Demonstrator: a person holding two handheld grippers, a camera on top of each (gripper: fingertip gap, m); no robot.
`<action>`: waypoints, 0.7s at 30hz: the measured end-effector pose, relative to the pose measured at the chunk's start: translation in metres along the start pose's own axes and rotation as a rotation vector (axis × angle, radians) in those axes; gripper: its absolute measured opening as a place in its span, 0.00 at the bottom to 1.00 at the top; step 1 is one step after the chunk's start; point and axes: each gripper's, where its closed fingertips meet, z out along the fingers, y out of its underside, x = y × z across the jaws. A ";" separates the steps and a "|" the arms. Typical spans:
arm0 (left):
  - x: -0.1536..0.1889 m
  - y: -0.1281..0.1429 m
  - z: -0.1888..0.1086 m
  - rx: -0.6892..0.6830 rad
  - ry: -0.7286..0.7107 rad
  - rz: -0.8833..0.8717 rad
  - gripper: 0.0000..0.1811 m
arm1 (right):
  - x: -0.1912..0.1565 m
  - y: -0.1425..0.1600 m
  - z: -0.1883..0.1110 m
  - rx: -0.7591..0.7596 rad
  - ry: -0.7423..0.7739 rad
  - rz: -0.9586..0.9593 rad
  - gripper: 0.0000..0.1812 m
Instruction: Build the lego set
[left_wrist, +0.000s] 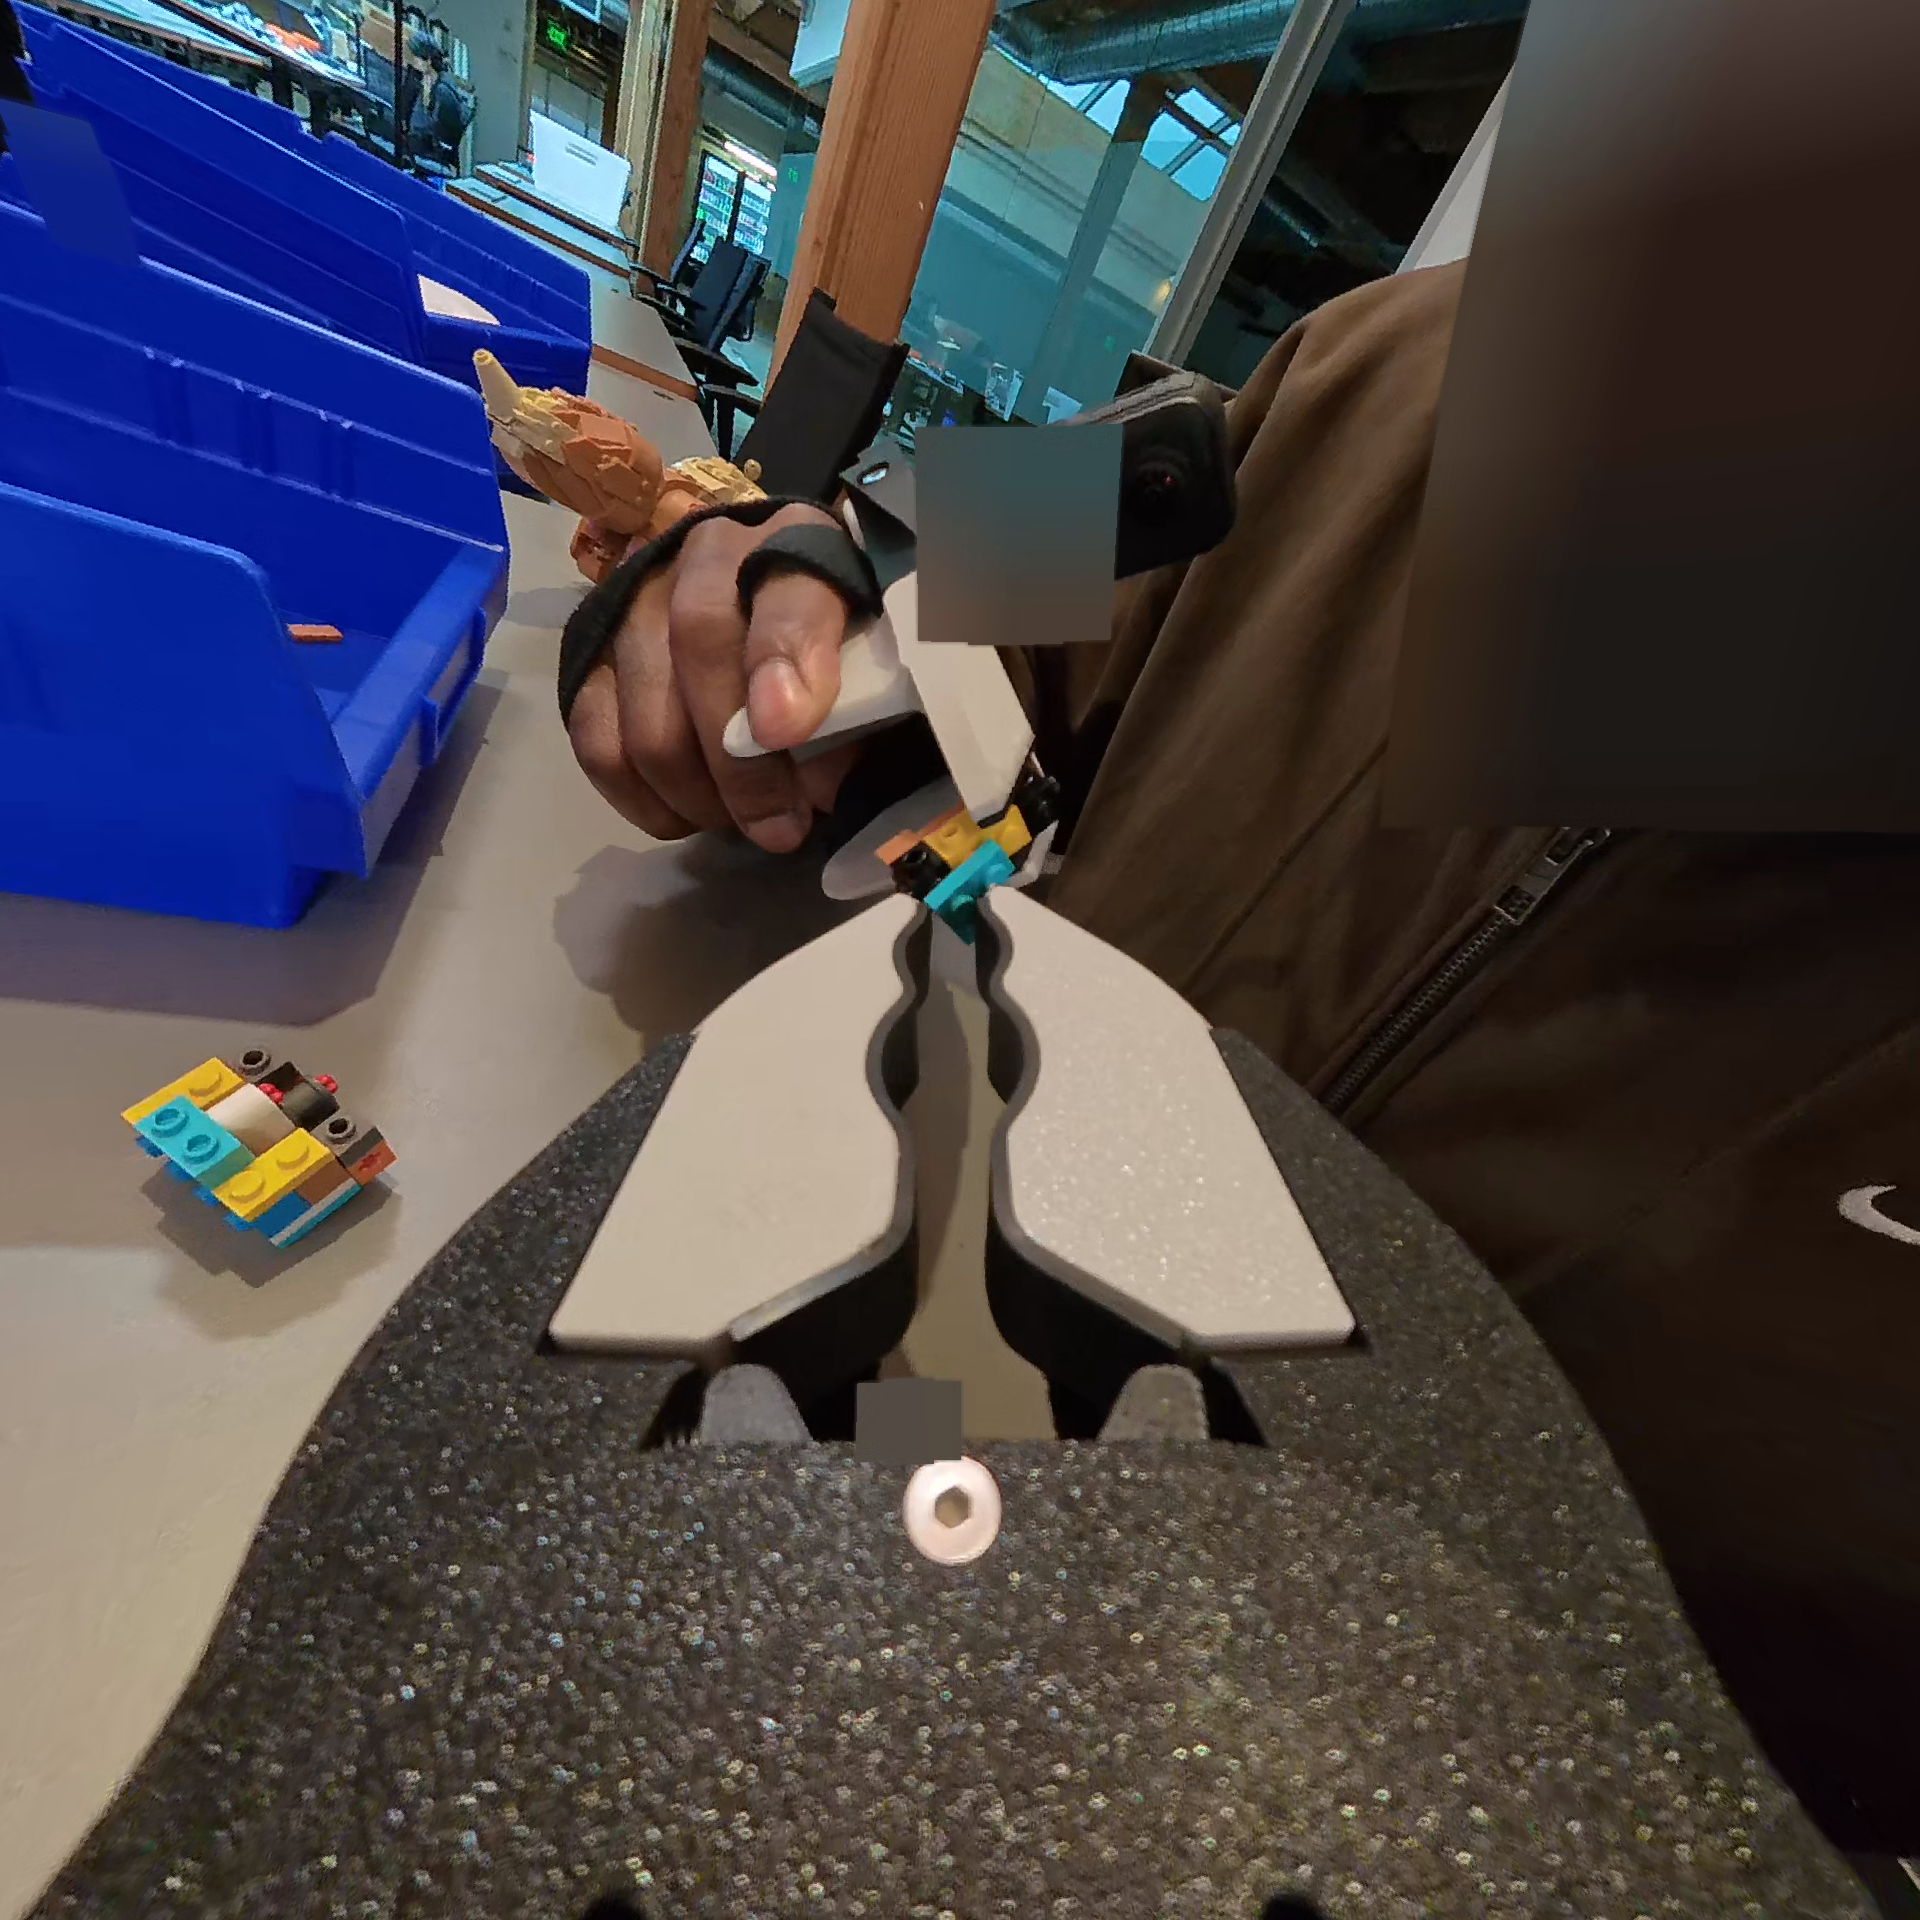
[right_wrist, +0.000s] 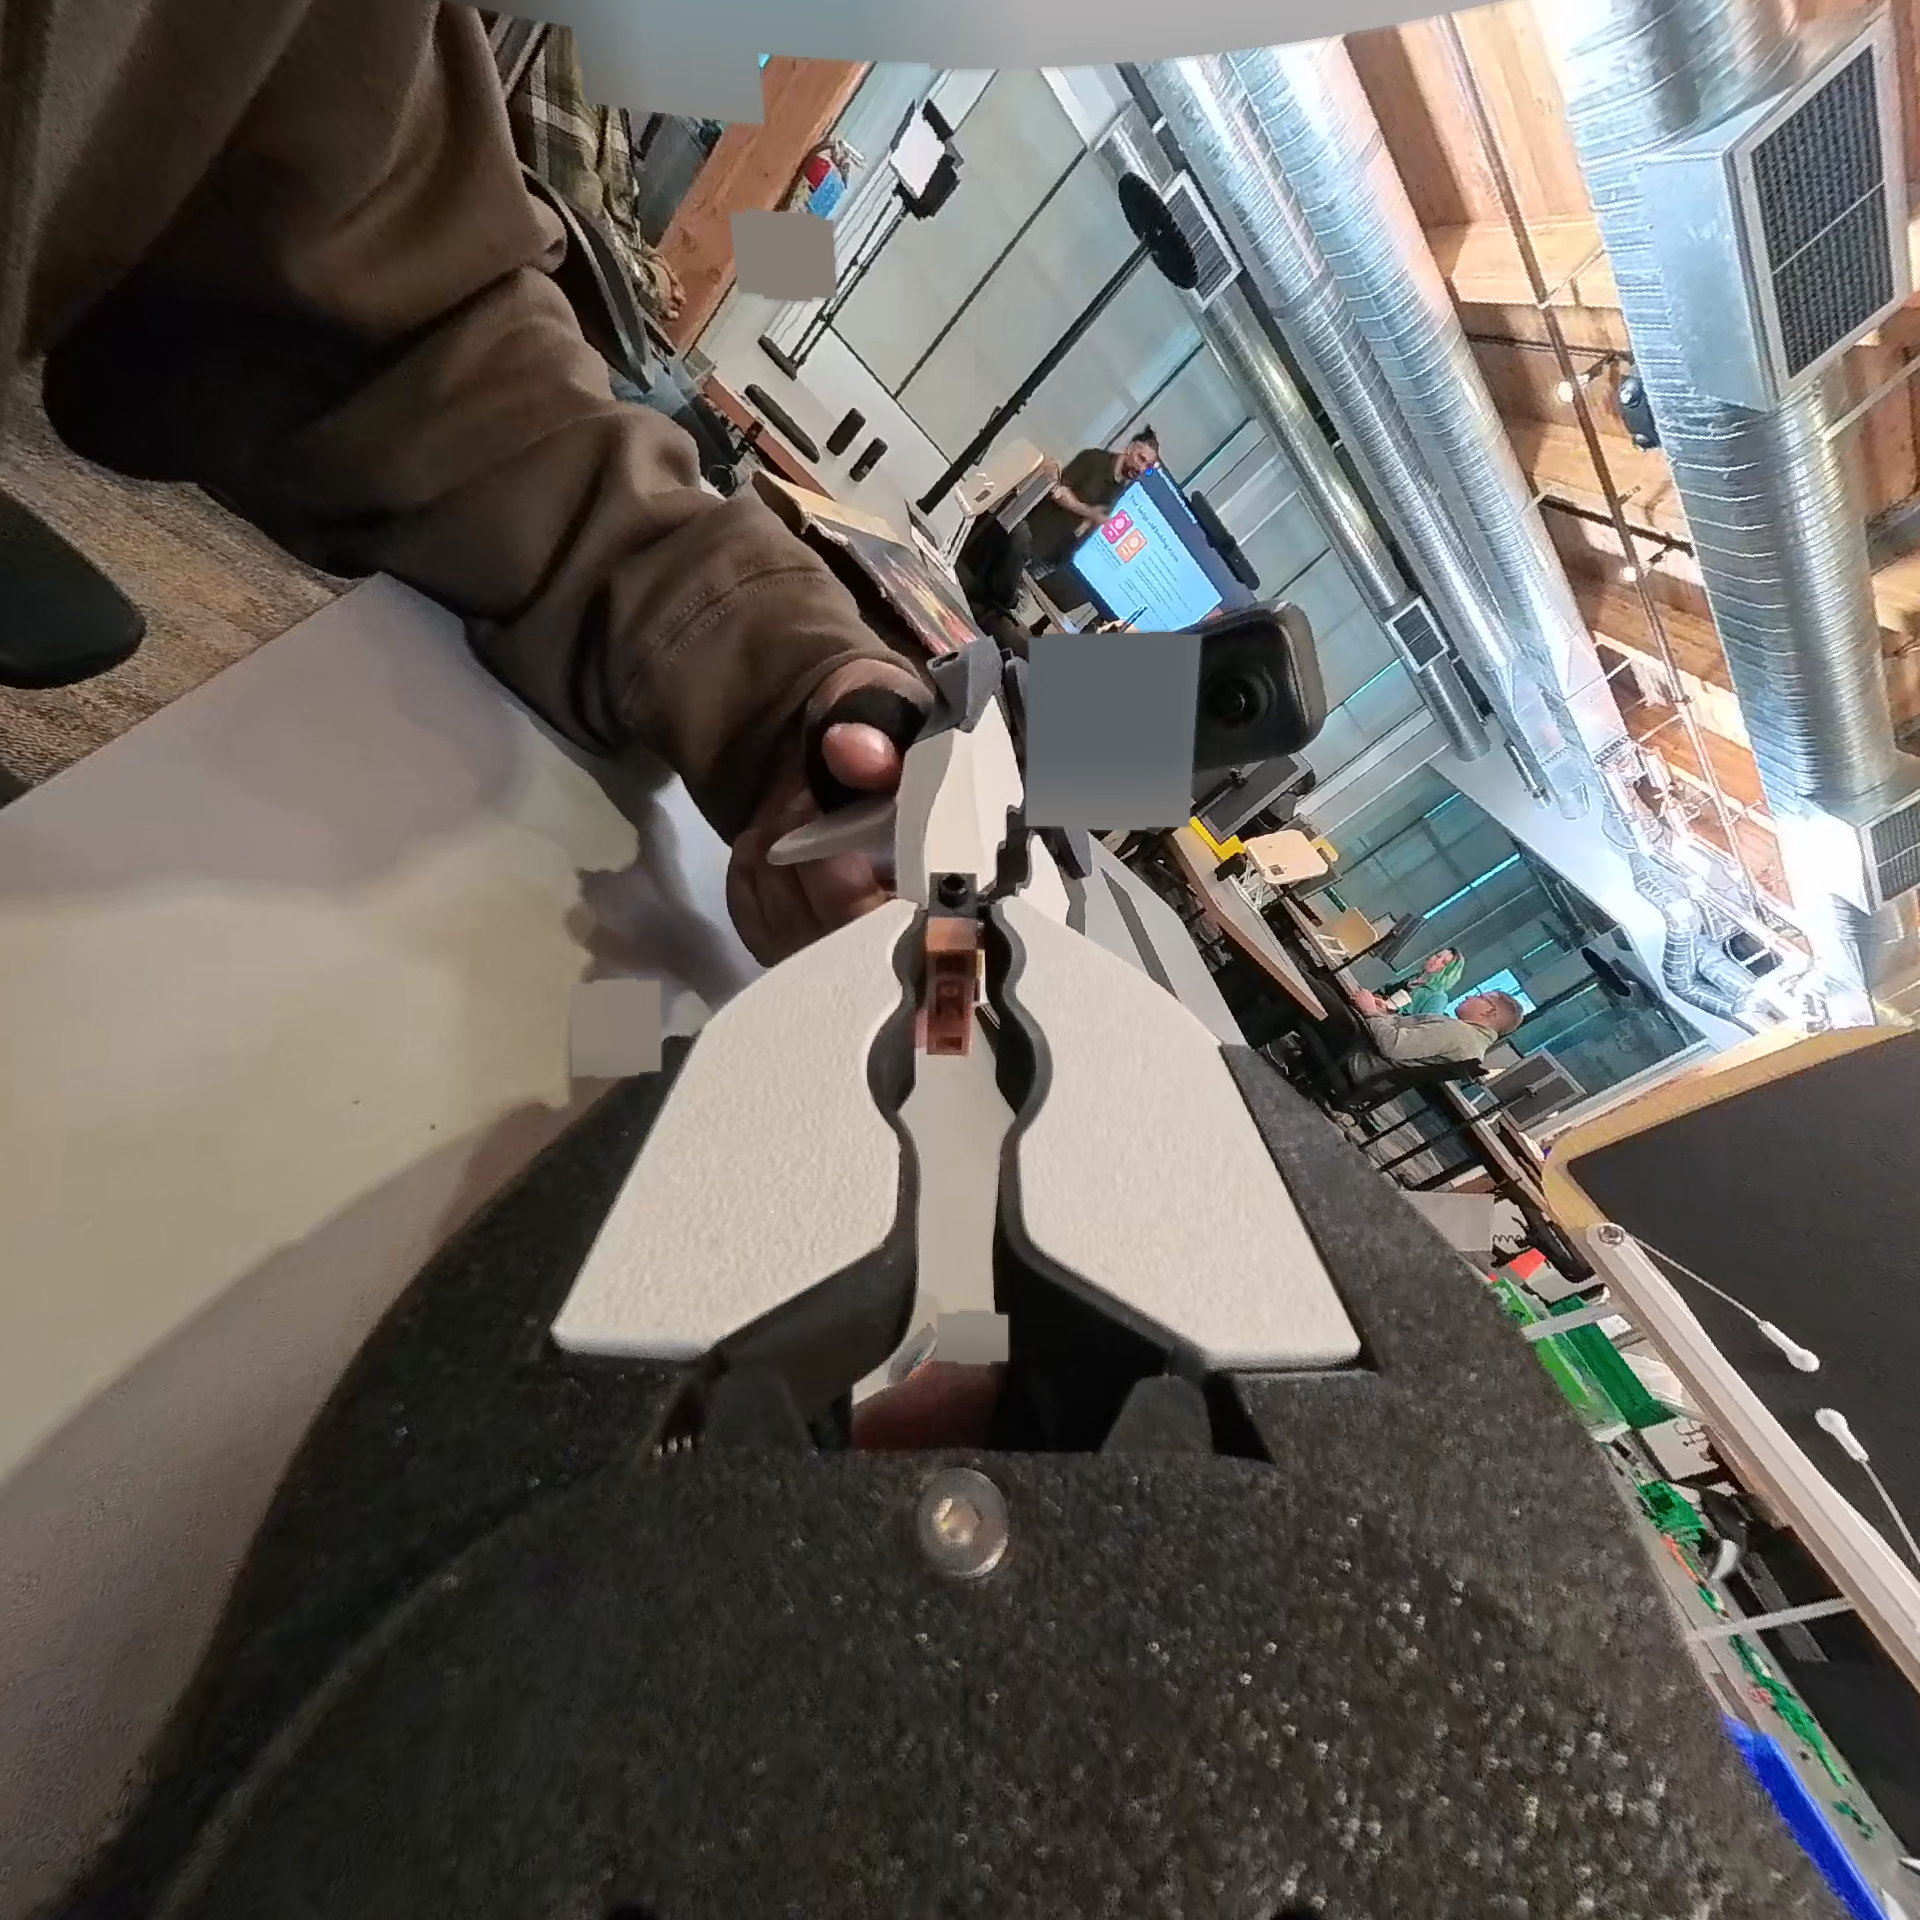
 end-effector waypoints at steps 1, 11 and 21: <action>0.000 0.000 0.000 0.002 0.001 -0.001 0.04 | 0.000 0.000 0.000 -0.001 0.000 0.002 0.05; 0.002 -0.003 0.000 0.032 0.028 -0.015 0.05 | -0.003 -0.005 -0.001 0.030 -0.032 0.033 0.06; 0.004 -0.001 0.002 0.025 0.046 -0.039 0.04 | -0.002 -0.005 -0.001 0.037 -0.017 0.031 0.05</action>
